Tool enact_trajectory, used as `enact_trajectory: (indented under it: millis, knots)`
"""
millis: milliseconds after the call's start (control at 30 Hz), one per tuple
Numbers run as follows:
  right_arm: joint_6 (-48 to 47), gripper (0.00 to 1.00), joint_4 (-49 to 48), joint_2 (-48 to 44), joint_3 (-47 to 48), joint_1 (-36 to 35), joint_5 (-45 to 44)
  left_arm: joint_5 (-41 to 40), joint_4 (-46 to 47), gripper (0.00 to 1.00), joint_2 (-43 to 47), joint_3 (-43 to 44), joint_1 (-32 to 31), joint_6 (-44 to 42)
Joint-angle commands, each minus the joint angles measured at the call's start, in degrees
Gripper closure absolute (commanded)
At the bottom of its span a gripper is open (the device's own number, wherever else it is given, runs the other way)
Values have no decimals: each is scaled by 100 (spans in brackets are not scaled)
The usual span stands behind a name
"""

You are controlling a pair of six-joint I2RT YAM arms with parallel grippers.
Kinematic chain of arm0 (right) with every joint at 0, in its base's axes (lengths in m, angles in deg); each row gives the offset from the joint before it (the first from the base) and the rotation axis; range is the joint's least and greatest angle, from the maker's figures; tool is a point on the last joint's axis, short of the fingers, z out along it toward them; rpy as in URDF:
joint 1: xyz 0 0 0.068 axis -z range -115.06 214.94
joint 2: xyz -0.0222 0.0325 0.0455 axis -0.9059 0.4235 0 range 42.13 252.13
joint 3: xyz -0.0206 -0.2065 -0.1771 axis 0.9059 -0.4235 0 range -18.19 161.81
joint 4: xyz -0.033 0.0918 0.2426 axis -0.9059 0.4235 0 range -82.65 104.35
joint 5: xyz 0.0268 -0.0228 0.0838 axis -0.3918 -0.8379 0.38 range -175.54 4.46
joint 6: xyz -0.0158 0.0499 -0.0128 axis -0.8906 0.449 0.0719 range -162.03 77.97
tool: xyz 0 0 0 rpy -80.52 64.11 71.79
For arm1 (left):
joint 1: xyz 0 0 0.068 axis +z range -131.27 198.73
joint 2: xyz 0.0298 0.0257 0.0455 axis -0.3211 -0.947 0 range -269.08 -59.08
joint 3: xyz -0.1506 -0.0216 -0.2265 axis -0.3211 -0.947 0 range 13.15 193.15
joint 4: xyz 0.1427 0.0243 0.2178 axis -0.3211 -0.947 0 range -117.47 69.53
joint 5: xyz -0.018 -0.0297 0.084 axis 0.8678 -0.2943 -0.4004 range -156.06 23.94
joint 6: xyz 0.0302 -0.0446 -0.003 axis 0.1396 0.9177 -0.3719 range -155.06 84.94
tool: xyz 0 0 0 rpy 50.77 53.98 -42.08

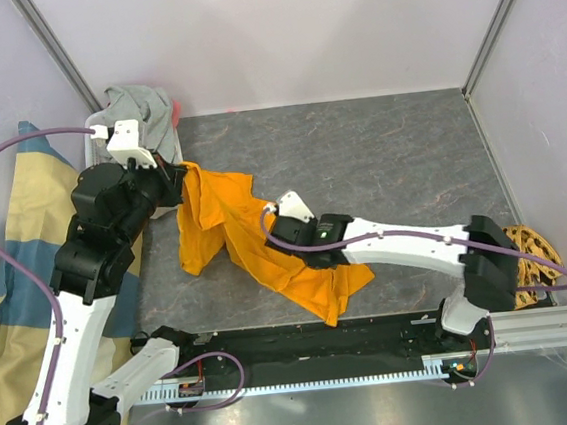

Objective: Fold and stack the t-shirts
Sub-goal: Flatten the tshirt out

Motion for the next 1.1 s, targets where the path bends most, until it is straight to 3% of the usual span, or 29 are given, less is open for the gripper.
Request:
enact_trajectory:
  millis: [0, 200, 467, 500, 633, 700, 767, 867, 933, 1067]
  knots:
    - [68, 100, 376, -588, 363, 201, -627, -82, 261, 98, -39, 157, 34, 133]
    - [-63, 100, 271, -948, 118, 430, -656, -118, 279, 98, -40, 166, 34, 133]
    - [-169, 98, -510, -1492, -1516, 105, 1329, -83, 332, 98, -83, 43, 34, 133]
    - [-160, 95, -799, -1624, -1840, 105, 1802, -74, 341, 98, -83, 25, 34, 133]
    - [-11, 85, -1013, -2195, -2256, 114, 2333, -47, 341, 98, -92, 16, 34, 142]
    - [-28, 70, -995, -2328, -2388, 105, 2526, -47, 358, 98, -84, -19, 34, 159]
    - [-20, 47, -995, -2407, -2423, 105, 2563, -39, 367, 98, -75, -36, 34, 159]
    - [-54, 32, -1117, -2539, -2406, 96, 2633, -21, 376, 98, -57, -71, 34, 168]
    - [-116, 27, -1215, -2627, -2388, 114, 2572, -30, 367, 98, -22, -80, 34, 168]
    - [-326, 25, -1276, -2505, -2231, 105, 2265, -65, 358, 98, 31, -89, 34, 142]
